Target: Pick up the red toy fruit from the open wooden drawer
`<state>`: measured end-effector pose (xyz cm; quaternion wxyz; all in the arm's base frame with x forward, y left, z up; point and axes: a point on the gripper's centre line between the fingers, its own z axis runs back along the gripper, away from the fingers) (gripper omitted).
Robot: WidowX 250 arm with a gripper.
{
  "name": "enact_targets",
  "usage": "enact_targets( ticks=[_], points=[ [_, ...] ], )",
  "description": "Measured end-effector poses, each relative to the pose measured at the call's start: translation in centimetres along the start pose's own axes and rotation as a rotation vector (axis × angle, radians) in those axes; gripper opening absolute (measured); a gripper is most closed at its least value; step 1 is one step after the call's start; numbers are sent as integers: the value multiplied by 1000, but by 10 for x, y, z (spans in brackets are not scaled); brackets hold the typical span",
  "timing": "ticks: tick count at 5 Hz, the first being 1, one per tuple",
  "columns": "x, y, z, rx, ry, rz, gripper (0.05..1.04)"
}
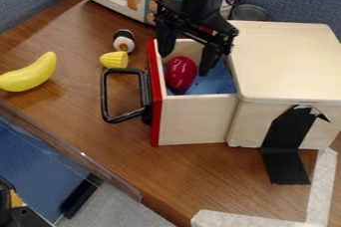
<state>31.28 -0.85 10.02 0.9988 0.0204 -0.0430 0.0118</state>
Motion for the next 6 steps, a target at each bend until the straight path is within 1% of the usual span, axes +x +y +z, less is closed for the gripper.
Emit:
enact_targets(
  ticks=[1,2,3,4,5,6],
  points=[
    [12,12,-9,21,-29,3,1001],
    [17,18,-11,13,-30,20,1001],
    [17,20,-10,-5,-30,33,1001],
    [12,19,-12,-13,-32,25,1001],
    [8,17,-12,-22,-55,5,1000],
    [3,14,-12,-20,-55,-6,1000]
  ],
)
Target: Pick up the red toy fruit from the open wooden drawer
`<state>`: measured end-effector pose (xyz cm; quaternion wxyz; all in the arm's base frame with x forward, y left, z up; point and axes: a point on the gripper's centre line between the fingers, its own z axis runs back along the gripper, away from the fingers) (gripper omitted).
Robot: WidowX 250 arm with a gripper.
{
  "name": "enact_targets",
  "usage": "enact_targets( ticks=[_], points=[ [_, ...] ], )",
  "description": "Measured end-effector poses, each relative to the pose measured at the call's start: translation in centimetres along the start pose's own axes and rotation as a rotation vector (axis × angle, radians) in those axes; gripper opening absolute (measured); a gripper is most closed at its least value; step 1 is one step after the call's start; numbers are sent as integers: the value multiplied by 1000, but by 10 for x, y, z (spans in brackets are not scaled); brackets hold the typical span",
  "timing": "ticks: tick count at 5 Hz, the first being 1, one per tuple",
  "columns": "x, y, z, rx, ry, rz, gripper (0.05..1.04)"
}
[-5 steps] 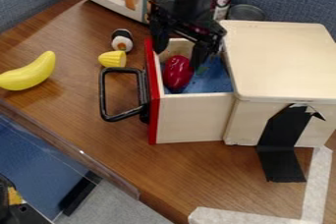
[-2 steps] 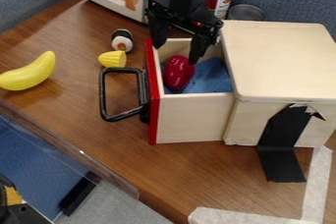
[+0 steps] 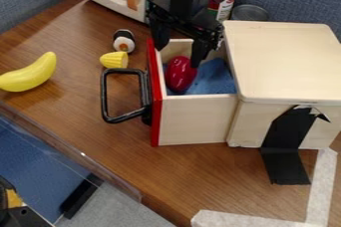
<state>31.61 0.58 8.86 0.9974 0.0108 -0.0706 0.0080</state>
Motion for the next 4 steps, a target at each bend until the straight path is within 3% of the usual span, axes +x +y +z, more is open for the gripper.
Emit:
enact_targets(
  ticks=[4],
  points=[
    [17,6,-7,39,-112,3,998]
  ],
)
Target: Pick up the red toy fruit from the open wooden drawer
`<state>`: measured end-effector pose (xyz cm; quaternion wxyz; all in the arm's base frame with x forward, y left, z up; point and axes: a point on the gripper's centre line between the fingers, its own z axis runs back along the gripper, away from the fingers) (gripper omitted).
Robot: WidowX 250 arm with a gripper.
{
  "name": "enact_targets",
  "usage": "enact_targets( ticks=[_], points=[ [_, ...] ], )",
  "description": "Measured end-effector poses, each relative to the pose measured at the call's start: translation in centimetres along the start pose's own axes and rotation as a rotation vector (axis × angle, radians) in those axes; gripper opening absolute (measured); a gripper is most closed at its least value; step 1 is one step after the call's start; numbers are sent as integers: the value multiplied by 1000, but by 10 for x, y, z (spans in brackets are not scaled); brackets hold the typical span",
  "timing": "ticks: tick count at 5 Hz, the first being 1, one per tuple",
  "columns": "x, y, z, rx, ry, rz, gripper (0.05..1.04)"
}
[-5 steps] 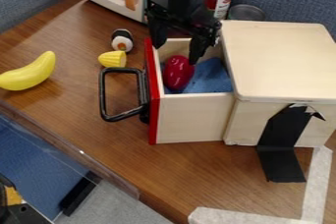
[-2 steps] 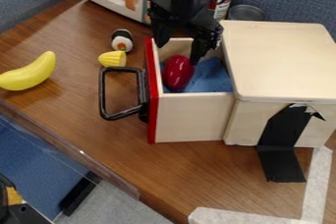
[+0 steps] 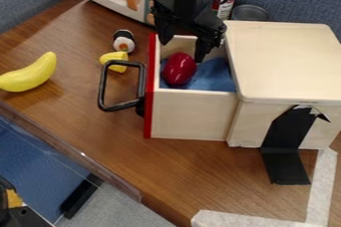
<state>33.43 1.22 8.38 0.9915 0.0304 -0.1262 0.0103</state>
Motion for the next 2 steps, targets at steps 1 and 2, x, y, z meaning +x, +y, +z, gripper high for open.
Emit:
enact_targets(
  ticks=[1,2],
  points=[
    [0,-1,-1,5,-2,-11,998],
    [-26,-13,-21,1,87,-49,999]
  ],
)
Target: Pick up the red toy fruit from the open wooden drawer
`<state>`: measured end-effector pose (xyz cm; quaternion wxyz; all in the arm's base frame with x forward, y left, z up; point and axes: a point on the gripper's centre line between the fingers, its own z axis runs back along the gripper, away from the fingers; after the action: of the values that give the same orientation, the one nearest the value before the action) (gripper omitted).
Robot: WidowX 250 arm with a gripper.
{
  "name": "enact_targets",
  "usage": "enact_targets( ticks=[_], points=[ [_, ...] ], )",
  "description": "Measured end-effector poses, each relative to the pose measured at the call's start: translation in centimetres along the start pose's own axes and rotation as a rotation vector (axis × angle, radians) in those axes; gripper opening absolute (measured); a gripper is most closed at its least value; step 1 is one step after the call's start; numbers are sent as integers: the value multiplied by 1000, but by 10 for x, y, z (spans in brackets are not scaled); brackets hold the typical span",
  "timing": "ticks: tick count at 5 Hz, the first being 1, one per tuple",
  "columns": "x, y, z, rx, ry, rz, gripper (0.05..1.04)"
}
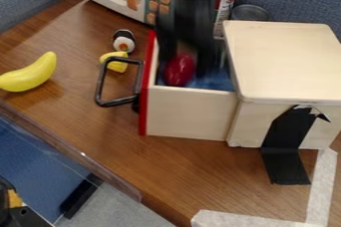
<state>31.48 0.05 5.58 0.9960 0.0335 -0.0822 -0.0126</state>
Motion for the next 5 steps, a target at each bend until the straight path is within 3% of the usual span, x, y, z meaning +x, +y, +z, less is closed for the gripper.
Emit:
enact_targets(
  ticks=[2,3,5],
  points=[
    [-15,-1,0,-10,10,-7,950],
    [-12,3,1,-39,14,17,811],
    [-11,8,8,-102,45,28,810]
  ],
)
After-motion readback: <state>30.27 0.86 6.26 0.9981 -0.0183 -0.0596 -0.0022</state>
